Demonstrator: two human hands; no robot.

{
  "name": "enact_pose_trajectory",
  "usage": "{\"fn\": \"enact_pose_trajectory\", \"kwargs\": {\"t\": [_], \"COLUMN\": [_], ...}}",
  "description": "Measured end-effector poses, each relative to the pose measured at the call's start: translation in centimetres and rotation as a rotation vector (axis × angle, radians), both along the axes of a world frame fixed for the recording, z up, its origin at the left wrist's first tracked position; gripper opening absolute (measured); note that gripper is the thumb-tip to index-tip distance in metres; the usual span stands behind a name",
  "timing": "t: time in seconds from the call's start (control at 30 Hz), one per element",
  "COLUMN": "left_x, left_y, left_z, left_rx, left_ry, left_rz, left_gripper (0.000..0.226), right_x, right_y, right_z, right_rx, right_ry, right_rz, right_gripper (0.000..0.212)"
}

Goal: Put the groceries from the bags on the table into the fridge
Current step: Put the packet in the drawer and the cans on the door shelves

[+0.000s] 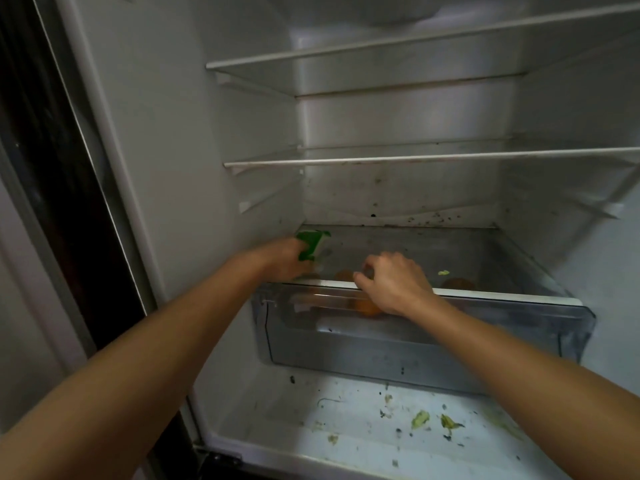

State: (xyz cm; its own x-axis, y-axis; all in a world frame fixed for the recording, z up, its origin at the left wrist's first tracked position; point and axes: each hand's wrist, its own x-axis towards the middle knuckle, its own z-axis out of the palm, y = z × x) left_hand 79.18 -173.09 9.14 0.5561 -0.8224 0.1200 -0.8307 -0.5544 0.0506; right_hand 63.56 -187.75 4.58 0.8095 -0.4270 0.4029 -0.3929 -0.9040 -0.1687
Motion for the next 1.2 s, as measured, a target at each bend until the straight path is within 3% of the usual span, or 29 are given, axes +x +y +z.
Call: {"fn": "enact_pose_trajectory", "kwargs": {"t": [0.17,0.43,0.67,0.93,1.2], "left_x": [2.2,6.5,8.0,4.4,-5.9], "left_y": [-1.6,-6.3,-8.0,-4.3,4.9], "left_z": [-2.5,-2.6,-2.8,-3.3,-3.4], "left_rx": [0.104,0.137,0.129,-0.044,-0.210], "left_ry": [-0.194,-0.212,-0.219,-0.242,-0.316], "left_rz": [0.062,0.119,0.103,0.082,0.092], "left_gripper": [0.063,0.056,0.067,0.053,0.026], "right_x": [0.2,0.8,0.9,0.2,-3.3], "right_y": [-0.3,-0.7,-0.8,0.2,3.3], "right_z": [-0.2,-0.7,-0.8,-0.5,-0.8], "right_rx": [-0.025,-0.069,-0.060,-0.102,-0.173], "right_ry": [-0.020,-0.038,-0.045,-0.120,-0.165], "right_rz": [0.007,0.017,0.024,-0.046,0.004], "right_gripper": [0.041,0.042,0.040,0.038,0.032]}}
